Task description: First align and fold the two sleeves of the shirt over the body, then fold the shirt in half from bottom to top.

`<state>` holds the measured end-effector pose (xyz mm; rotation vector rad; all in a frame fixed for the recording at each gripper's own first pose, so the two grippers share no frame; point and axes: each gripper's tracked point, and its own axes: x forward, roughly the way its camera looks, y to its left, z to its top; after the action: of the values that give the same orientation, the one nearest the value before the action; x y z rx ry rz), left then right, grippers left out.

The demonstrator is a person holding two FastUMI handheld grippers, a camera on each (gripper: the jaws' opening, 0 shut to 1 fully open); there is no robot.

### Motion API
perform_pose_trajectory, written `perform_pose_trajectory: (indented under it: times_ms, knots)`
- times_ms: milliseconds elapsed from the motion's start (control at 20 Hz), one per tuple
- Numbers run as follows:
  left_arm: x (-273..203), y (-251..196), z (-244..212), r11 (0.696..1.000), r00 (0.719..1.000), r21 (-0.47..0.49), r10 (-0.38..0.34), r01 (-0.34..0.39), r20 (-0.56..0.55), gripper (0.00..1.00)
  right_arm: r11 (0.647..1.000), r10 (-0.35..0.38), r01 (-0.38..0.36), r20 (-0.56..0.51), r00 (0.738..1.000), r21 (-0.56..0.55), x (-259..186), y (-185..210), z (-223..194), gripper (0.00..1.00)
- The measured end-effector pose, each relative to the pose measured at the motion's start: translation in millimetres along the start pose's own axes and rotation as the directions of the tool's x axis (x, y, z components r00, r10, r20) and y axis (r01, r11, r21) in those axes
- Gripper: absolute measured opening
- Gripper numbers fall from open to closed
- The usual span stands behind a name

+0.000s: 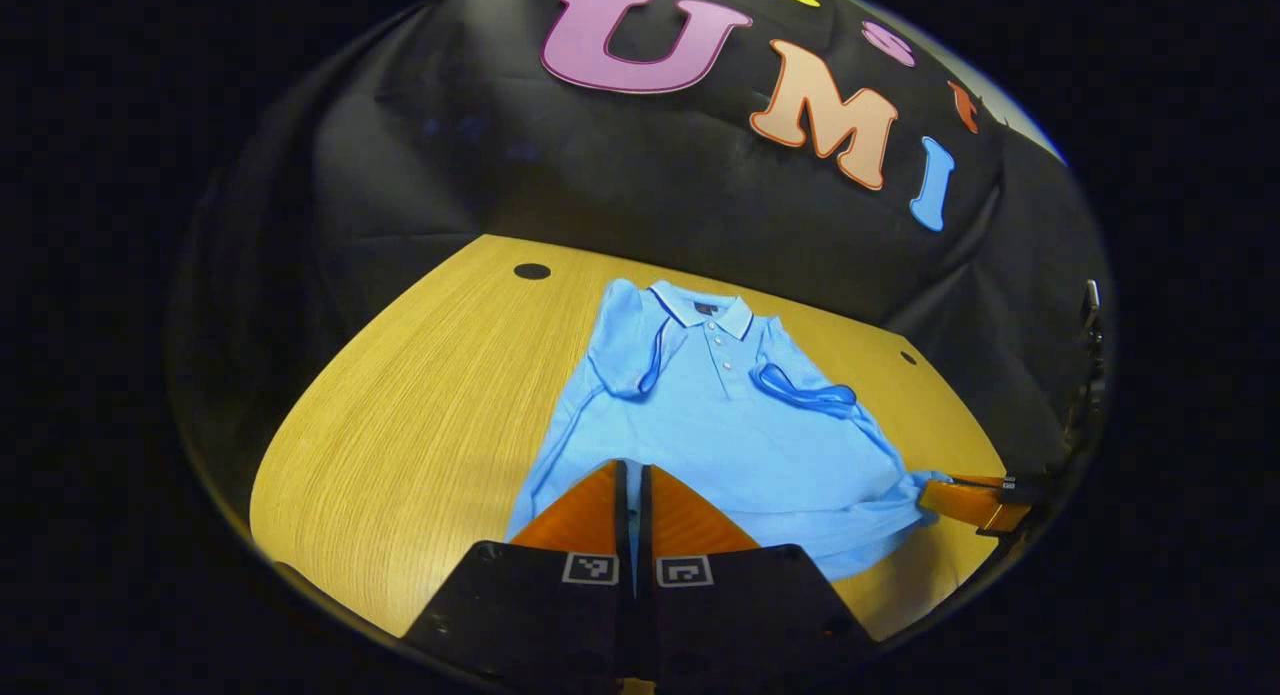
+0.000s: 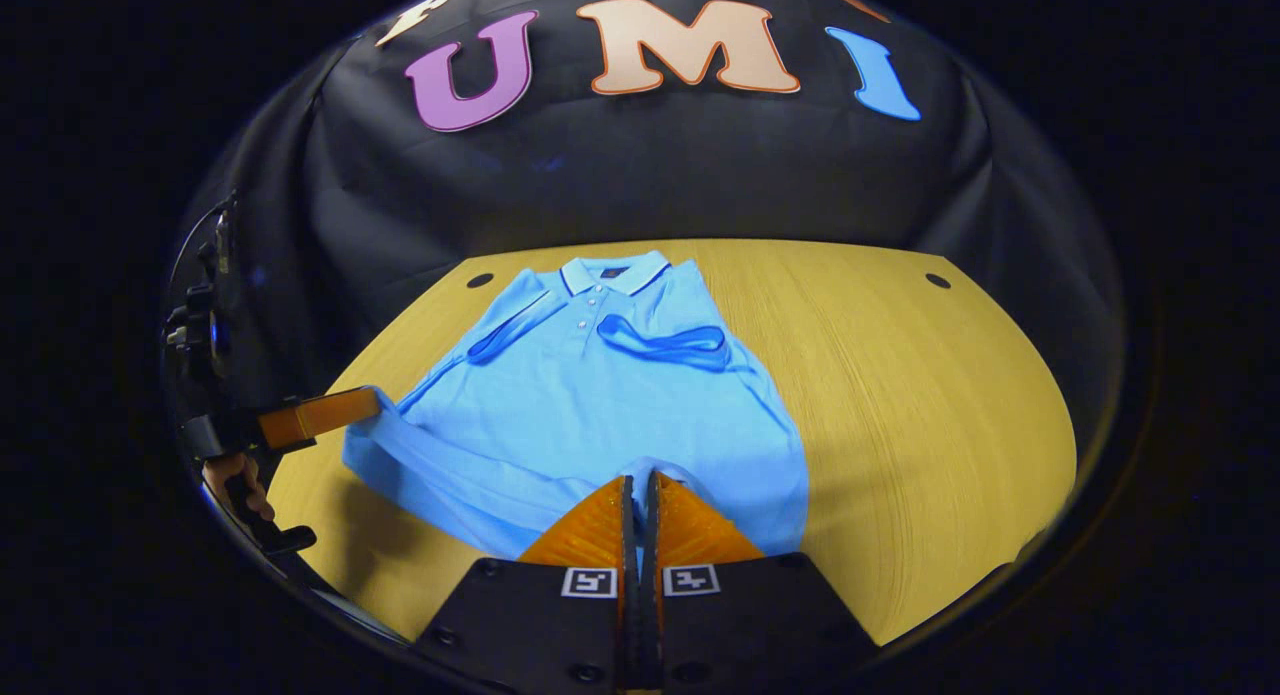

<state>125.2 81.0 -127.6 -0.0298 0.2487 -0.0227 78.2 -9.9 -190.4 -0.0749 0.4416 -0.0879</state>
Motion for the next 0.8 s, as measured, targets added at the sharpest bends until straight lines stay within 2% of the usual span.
perform_pose_trajectory:
  times_ms: [150,450,800]
  knots:
    - [34.9,7.1,25.3,1.000,1.000,0.002,-0.020,0.020,0.004,0.00,0.999,-0.043,0.043,0.049,0.998,0.007,33.8,-7.7,36.9,0.02]
    - [97.9,2.3,65.0,0.996,0.996,0.022,-0.084,0.083,0.020,0.00,0.990,-0.138,0.135,0.082,0.987,0.048,94.3,-24.4,80.2,0.03]
    - [153.4,0.5,102.3,0.992,0.991,0.005,-0.126,0.126,0.035,0.00,0.981,-0.193,0.196,0.116,0.974,-0.007,151.9,-35.5,123.8,0.02]
